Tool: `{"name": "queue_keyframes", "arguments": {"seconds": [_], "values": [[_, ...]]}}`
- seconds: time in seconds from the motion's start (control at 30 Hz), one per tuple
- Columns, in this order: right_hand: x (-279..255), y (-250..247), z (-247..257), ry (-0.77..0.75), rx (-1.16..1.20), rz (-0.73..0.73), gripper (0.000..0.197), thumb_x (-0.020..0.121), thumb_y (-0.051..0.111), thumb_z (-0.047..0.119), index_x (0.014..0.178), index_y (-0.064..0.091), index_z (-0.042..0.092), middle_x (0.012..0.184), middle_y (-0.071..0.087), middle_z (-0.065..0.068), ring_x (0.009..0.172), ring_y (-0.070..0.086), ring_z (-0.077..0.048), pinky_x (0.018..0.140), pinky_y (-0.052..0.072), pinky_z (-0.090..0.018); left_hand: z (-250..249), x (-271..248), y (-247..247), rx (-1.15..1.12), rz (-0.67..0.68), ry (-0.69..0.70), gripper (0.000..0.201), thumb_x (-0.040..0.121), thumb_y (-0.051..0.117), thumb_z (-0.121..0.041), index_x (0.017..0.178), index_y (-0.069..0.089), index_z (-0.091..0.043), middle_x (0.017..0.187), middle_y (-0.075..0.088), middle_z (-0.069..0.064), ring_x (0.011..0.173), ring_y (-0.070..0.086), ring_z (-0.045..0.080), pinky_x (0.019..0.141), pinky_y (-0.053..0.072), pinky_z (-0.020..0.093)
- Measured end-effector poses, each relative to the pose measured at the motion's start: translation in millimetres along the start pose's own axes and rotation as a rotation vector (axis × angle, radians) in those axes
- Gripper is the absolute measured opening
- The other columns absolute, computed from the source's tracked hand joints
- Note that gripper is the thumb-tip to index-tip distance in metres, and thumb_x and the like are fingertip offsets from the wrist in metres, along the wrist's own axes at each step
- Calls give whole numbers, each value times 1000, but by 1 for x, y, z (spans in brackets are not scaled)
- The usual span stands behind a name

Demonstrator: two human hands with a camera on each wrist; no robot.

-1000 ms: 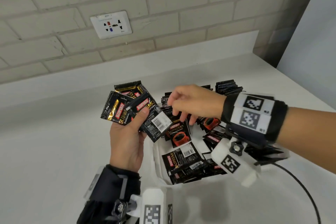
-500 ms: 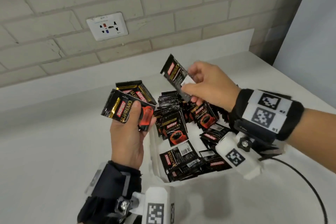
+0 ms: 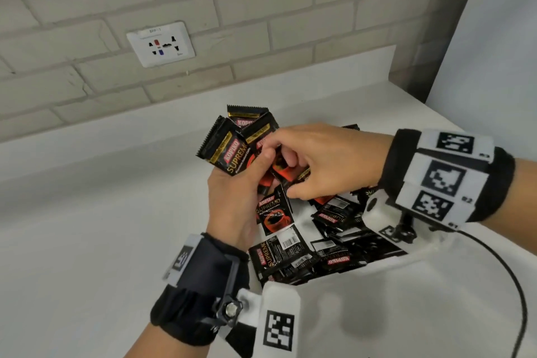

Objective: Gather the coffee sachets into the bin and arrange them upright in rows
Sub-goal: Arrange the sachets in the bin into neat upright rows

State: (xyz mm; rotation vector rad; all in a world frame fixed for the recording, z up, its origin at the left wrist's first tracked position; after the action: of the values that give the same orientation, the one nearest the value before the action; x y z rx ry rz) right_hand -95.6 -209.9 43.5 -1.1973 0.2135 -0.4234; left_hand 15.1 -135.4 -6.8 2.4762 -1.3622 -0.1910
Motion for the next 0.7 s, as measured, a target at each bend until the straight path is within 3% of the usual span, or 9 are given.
{"name": "queue_keyframes", "arguments": {"seconds": [0.07, 0.17, 0.27, 0.37, 0.47, 0.57, 0.7], "values": [[-4, -7, -5, 31, 75, -4, 46, 79, 68, 29, 122, 51, 26, 82, 50, 12, 72, 48, -3, 65, 38, -12, 0, 1, -2, 10, 5, -5, 16, 81, 63, -1, 88, 66, -14, 83, 69, 6, 78, 63, 24, 72, 51, 37], [-5, -21, -19, 100, 173, -211, 28, 80, 68, 27, 108, 63, 23, 79, 56, 12, 65, 50, 2, 63, 36, -4, 2, 2, -8, 42, 28, -53, 17, 79, 65, -1, 87, 66, -16, 83, 68, 6, 82, 57, 28, 73, 50, 39], [-2, -25, -31, 183, 234, -353, 36, 73, 74, 31, 106, 60, 23, 87, 54, 10, 70, 51, -5, 65, 38, -9, 5, 1, -12, 91, 83, -95, 20, 70, 70, -7, 88, 66, -16, 86, 69, 7, 83, 59, 29, 70, 51, 36], [1, -19, -31, 230, 303, -231, 55, 67, 78, 33, 115, 51, 28, 95, 55, 8, 75, 57, -7, 72, 45, -19, 6, -3, -11, 124, 175, -106, 38, 62, 71, -11, 99, 65, -13, 93, 73, 6, 84, 70, 23, 66, 57, 30], [3, -11, -32, 241, 421, -139, 58, 69, 79, 24, 117, 47, 27, 77, 59, 6, 61, 59, -5, 64, 51, -21, 8, -5, -10, 161, 194, -98, 39, 61, 71, -13, 99, 65, -15, 93, 74, 6, 82, 71, 20, 63, 57, 27], [5, -12, -43, 273, 505, -129, 48, 71, 77, 15, 111, 50, 24, 66, 59, 4, 46, 57, -2, 53, 49, -17, 8, -2, -14, 128, 151, -88, 33, 62, 70, -14, 94, 66, -15, 87, 74, 2, 76, 70, 16, 60, 57, 25], [2, -17, -66, 328, 407, -93, 15, 78, 71, 11, 86, 60, 18, 73, 59, 2, 47, 55, -2, 46, 47, -12, 5, 3, -27, 82, 70, -72, 29, 62, 67, -13, 91, 64, -17, 79, 73, -3, 70, 70, 11, 56, 57, 22]]}}
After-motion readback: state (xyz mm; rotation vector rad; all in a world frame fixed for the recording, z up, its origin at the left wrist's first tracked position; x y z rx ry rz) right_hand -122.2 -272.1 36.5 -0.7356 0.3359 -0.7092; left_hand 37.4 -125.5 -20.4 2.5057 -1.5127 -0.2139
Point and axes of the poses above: each hand's wrist, its own x-axis towards the middle knuckle, its own y-axis out of the palm, z = x × y, the point moved 1 cm from there along x, towards the middle knuckle
